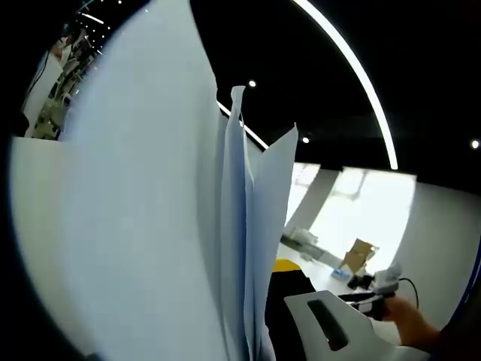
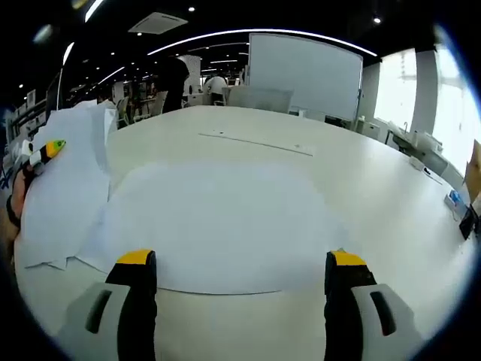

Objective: Organize the stack of printing papers by aligning and flattening the scattered papers on the table

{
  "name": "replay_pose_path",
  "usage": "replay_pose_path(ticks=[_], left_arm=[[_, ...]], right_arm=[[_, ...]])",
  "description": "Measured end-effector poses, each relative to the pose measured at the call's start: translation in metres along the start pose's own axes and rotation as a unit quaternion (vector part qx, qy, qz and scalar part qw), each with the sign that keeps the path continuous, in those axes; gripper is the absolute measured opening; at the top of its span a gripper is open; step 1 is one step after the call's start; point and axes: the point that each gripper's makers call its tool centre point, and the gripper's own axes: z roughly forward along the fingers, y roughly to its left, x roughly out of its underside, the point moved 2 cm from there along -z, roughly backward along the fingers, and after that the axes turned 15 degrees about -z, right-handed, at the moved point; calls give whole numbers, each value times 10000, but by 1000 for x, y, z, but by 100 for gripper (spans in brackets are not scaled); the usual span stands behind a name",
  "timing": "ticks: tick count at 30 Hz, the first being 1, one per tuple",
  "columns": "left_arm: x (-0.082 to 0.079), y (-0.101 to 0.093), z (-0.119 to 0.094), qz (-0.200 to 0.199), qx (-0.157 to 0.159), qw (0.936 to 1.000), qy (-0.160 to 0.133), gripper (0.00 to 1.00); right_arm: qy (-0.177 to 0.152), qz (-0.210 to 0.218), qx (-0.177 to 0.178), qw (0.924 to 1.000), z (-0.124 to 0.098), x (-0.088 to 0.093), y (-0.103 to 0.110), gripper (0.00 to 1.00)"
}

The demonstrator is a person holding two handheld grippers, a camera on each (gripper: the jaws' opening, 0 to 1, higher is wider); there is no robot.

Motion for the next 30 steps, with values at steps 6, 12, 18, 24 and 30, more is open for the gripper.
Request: replay_pose_path(ticks=[6, 12, 18, 24, 30], left_arm=[[0, 1, 0, 4, -2, 10000, -1, 6], [-1, 1, 0, 3, -4, 10000, -2, 6], [-1, 1, 0, 4, -4, 10000, -2, 6], [-1, 1, 0, 4, -3, 10000, -1, 6], [-1, 1, 0, 5, -2, 10000, 0, 6]], right_arm=[[12, -18, 25, 10000, 0, 2, -1, 88], [26, -24, 31, 10000, 1, 3, -1, 88], [20, -4, 26, 10000, 2, 3, -1, 88], [12, 9, 28, 10000, 1, 4, -1, 88], [1, 32, 21, 10000, 2, 4, -1, 88]])
